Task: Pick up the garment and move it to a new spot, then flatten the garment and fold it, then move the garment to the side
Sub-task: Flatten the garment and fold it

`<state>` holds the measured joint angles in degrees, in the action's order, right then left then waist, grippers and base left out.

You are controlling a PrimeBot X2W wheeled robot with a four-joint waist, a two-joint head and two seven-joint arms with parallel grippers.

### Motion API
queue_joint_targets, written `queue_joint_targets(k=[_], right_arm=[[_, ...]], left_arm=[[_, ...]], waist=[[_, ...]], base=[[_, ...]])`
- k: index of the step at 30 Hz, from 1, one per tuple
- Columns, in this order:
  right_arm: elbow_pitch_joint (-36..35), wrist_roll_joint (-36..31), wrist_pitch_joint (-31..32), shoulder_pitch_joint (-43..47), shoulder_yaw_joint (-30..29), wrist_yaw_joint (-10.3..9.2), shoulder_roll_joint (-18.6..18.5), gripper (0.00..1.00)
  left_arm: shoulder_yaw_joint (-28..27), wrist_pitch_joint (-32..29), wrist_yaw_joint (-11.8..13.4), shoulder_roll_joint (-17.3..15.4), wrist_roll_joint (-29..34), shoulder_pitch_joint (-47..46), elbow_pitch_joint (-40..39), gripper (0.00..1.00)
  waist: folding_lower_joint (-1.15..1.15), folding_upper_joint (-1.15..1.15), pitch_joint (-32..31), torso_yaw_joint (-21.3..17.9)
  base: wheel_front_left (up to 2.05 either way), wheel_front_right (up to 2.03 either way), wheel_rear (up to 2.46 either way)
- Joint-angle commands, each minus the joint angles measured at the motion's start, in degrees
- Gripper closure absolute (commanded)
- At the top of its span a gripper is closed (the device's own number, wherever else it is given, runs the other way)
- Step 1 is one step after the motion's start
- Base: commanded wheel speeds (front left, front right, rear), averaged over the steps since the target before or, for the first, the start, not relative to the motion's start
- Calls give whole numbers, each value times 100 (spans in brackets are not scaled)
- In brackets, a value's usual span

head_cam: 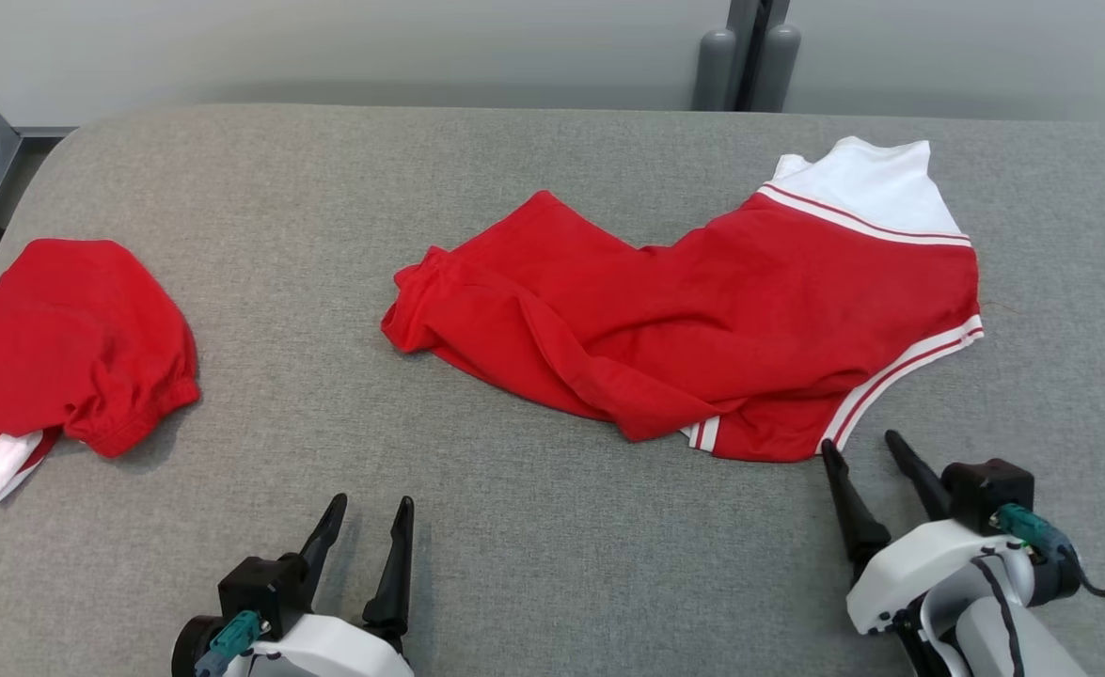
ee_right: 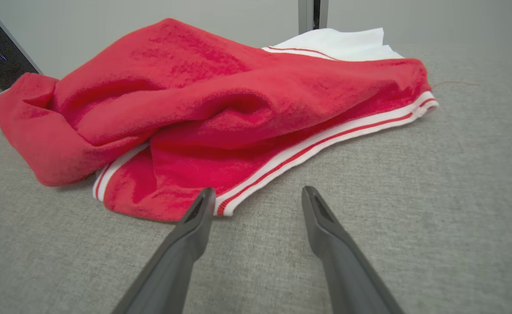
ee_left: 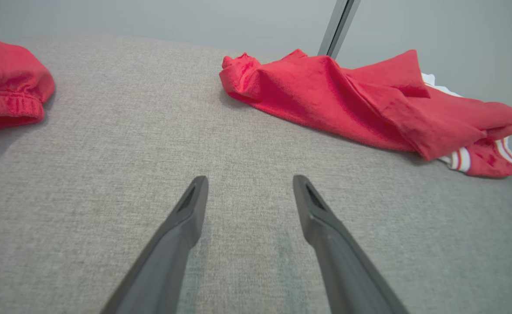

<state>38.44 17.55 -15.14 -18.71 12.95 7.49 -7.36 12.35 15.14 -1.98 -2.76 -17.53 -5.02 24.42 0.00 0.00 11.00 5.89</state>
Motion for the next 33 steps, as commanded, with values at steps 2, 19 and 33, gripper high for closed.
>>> queue_joint_targets(k=[2,19,33], right_arm=[[100,91,-1,51,129,1,38,0],[-610,195,-1,145,-121,0,-32,100],[-2235,358,-1,76,-780,1,-417,100]], left_arm=[[-11,1,-48,-23,56,45,25,0],[-135,2,-47,-24,192,281,144,0],[-123,1,-16,-23,103,642,211,0]], waist=[[0,0,11,61],[0,0,-370,67],[0,0,-1065,-264]], base=[[0,0,0],[0,0,0],[0,0,0]])
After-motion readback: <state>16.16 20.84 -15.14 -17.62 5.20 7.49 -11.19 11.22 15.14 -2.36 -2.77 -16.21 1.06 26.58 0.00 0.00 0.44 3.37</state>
